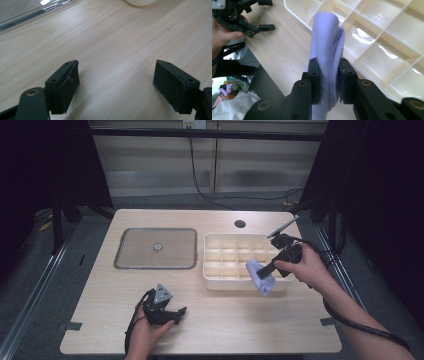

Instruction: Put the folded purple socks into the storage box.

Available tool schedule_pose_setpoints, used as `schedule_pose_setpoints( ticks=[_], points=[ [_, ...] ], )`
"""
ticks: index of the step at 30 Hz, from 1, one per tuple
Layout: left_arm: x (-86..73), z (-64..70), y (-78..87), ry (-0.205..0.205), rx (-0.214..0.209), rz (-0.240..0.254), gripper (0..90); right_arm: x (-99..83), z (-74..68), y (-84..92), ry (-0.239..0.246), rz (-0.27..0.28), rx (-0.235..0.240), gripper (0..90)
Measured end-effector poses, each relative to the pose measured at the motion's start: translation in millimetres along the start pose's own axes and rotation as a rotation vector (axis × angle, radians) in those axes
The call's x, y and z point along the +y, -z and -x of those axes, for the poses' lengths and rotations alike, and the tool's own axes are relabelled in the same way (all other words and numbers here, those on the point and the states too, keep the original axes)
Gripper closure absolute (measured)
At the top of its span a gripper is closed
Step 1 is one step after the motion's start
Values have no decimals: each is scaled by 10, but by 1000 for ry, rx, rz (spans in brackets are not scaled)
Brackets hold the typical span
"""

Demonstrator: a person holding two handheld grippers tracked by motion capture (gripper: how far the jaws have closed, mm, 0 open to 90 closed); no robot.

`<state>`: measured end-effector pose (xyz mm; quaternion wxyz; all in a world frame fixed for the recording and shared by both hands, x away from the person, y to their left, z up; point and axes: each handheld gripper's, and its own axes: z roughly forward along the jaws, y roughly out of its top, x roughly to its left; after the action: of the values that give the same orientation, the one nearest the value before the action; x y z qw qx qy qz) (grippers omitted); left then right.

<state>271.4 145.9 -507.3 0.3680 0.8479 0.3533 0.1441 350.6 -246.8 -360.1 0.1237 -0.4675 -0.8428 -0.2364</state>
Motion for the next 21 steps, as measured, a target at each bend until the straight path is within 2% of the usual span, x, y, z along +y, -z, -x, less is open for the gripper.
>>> schedule_pose_setpoints(
  ticks=[2, 13, 21],
  points=[
    [0, -1, 0, 0, -1, 0, 204, 2, 39, 38, -24, 7, -7, 748],
    [0, 0, 0, 0, 0, 0, 204, -23, 267, 193, -68, 43, -46, 748],
    [0, 0, 0, 0, 0, 0, 204, -38, 422, 258, -106, 48, -84, 748]
  ],
)
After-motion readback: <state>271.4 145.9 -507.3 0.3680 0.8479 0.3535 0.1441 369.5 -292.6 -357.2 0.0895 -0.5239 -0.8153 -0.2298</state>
